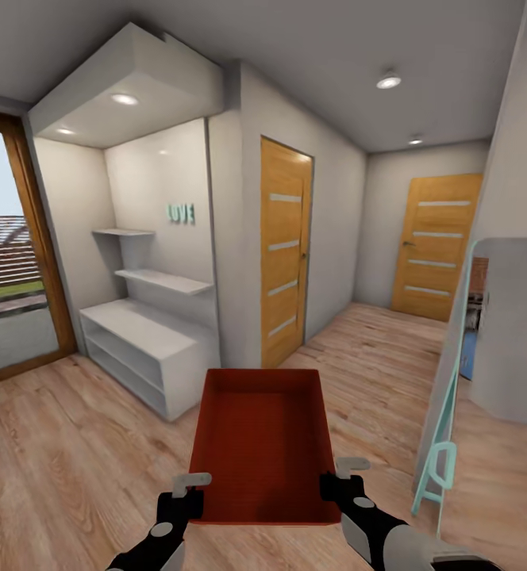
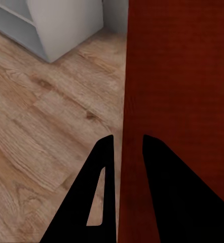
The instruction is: Move the two storage containers from the living room to the garage. In the garage, place one container on the floor and stack the other container on top of it (either order is fine).
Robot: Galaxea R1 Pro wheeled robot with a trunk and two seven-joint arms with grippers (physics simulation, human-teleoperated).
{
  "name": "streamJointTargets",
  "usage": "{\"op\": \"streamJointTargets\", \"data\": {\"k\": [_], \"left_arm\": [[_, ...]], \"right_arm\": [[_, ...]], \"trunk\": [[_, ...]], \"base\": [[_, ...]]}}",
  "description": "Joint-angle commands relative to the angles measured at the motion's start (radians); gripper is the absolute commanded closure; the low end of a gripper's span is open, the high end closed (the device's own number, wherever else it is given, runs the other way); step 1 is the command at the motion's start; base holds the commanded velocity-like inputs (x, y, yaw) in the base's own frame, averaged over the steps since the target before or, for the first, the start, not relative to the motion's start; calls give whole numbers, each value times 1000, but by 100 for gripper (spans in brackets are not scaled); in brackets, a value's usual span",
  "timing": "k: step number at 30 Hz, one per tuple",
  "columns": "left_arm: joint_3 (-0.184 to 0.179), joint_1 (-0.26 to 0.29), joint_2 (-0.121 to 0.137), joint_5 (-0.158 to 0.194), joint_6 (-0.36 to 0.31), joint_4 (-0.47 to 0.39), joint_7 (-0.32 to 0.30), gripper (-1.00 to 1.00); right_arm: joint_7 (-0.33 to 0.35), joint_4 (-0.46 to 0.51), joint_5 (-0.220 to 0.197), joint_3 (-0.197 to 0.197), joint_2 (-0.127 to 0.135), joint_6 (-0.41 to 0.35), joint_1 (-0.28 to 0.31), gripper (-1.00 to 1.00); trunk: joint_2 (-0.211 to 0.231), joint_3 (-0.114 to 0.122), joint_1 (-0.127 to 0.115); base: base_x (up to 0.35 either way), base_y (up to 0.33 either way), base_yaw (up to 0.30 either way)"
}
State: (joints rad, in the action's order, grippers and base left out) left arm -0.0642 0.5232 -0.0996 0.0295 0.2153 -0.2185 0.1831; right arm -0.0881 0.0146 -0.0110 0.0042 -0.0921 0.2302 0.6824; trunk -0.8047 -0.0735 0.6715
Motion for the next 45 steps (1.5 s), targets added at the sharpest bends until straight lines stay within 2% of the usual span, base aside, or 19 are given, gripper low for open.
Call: {"op": "streamJointTargets", "data": {"k": [1,9,38,45], "left_arm": [[13,1,0,-5,50,-2,10,100],[13,1,0,-5,50,-2,10,100],[13,1,0,-5,50,-2,10,100],[13,1,0,-5,50,-2,10,100]], "right_arm": [[-10,-4,-21,-24,0,6,0,100],[-10,-4,-21,-24,0,6,0,100],[-10,-4,-21,-24,-1,6,1,100],[-10,-4,-21,-25,-1,6,1,100]], "trunk": [[-1,-2,1],[-1,-2,1],[-1,-2,1],[-1,-2,1]], "base": [[322,0,-263],[322,0,-237],[322,0,-6],[322,0,-156]]}}
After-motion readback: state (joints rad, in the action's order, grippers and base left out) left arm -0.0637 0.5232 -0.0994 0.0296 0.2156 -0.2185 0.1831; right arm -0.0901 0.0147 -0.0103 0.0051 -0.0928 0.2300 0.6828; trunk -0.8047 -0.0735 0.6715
